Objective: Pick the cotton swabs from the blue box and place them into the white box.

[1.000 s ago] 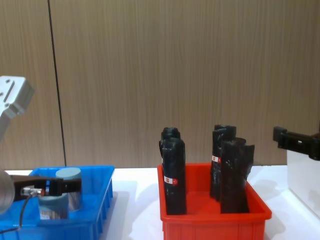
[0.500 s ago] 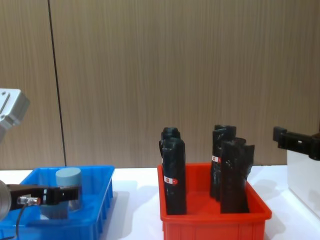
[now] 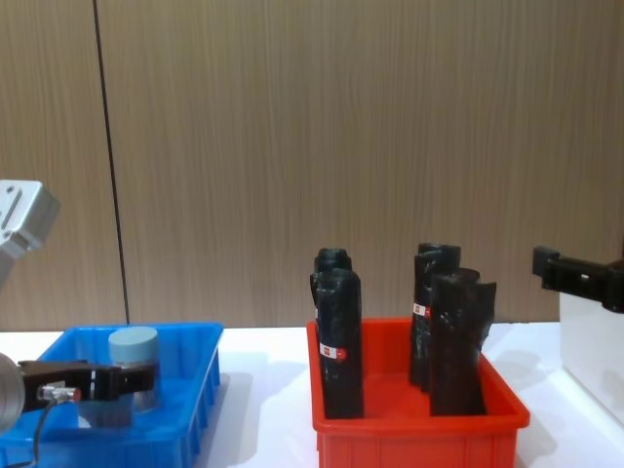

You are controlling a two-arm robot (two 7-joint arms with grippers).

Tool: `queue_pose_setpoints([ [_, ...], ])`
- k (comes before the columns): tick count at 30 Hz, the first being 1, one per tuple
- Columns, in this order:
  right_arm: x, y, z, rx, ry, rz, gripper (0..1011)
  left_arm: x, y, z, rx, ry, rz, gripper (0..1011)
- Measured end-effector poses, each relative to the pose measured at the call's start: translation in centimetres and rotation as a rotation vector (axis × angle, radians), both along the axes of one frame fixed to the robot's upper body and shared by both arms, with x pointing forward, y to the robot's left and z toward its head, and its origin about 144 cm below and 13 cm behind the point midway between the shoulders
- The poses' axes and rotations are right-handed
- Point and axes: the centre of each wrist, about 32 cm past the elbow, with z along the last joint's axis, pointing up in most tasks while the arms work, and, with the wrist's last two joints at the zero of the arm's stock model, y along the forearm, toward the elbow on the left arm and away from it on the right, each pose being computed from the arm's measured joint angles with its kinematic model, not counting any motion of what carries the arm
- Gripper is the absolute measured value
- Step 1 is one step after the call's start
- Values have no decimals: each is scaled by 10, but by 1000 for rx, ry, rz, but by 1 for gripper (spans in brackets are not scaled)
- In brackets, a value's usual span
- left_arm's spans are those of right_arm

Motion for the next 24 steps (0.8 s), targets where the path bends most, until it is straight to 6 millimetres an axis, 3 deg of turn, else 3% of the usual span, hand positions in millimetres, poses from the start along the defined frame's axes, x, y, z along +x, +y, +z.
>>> queue_pose_setpoints([
  [9,0,0,0,0,0,0,1001,2,3,-3,-6,13,16,678],
  [24,0,0,0,0,0,0,1001,1,3,8,39,-19,23,669],
])
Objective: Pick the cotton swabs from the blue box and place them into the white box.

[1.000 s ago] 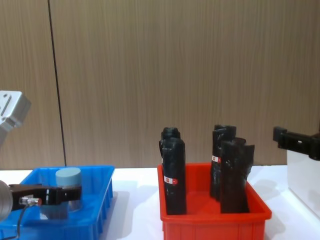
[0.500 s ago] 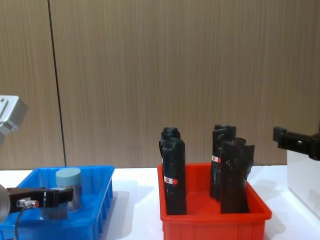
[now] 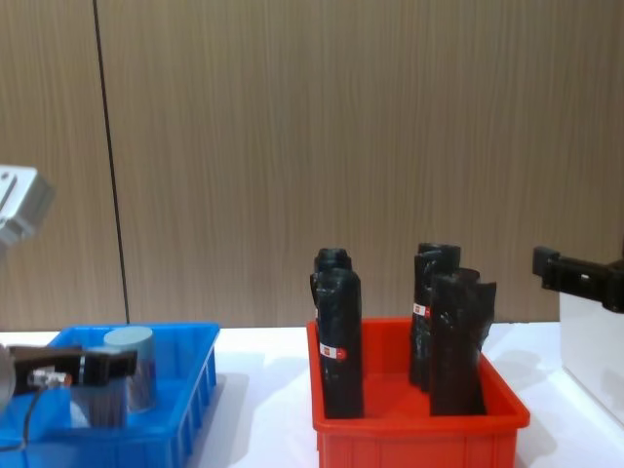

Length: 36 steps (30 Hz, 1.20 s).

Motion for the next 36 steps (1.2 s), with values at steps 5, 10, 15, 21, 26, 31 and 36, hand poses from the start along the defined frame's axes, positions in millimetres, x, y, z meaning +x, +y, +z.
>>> queue_pose_setpoints([
  [5,0,0,0,0,0,0,1001,0,-2,14,27,-46,-17,669],
  [10,0,0,0,0,0,0,1001,-1,-6,34,53,-110,-55,669],
  [15,0,0,0,0,0,0,1001,-1,-11,56,64,-164,-107,669],
  [21,0,0,0,0,0,0,1001,-2,-16,76,64,-203,-180,669],
  [26,0,0,0,0,0,0,1001,-1,-19,88,60,-220,-238,669],
  [31,0,0,0,0,0,0,1001,0,-22,101,53,-228,-317,669],
  [36,0,0,0,0,0,0,1001,2,-25,110,44,-224,-386,669],
])
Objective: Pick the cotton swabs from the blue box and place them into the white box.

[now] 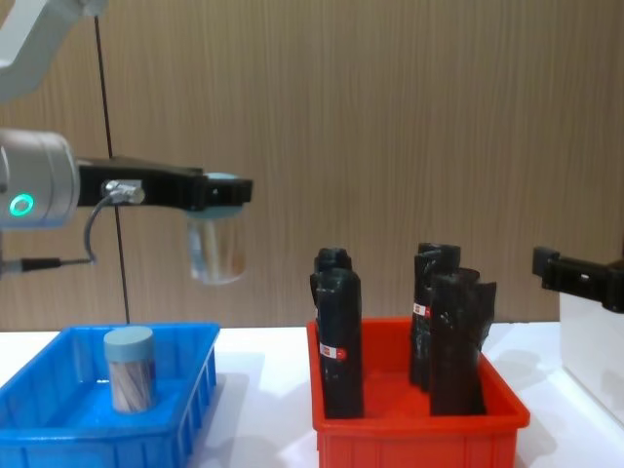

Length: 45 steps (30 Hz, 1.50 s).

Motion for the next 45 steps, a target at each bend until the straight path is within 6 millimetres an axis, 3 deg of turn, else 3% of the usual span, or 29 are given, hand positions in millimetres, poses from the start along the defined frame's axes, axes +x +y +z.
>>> queue_pose_setpoints([
  [11,0,0,0,0,0,0,1001,10,-10,22,-17,42,-168,669],
  [24,0,0,0,0,0,0,1001,38,-37,46,-91,167,-373,669],
  [45,0,0,0,0,0,0,1001,63,-62,68,-102,257,-502,669],
])
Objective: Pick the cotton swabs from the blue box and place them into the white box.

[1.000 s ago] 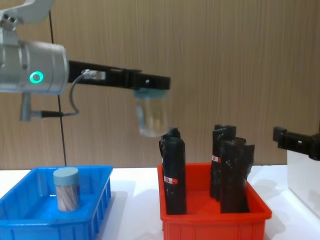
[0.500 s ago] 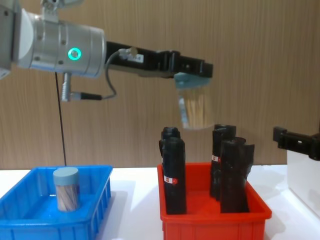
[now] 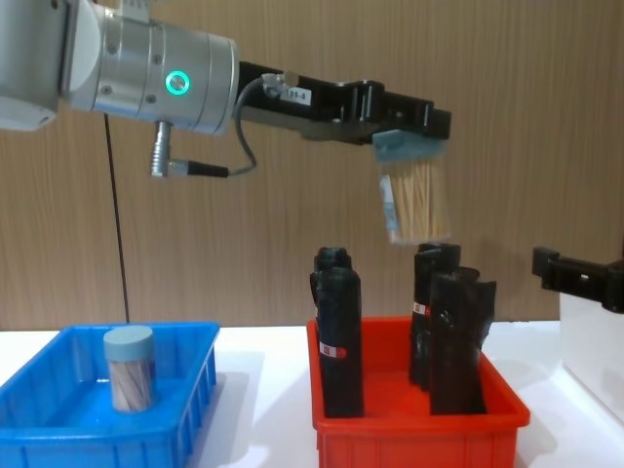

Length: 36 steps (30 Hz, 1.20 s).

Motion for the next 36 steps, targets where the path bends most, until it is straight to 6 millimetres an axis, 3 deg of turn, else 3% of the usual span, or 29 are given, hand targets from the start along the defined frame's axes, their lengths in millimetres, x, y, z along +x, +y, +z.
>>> queue_pose_setpoints([
  [24,0,0,0,-1,1,1,1001,5,-5,5,1,17,-28,669],
  [36,4,0,14,-44,37,44,1001,5,-6,6,1,19,-31,669],
])
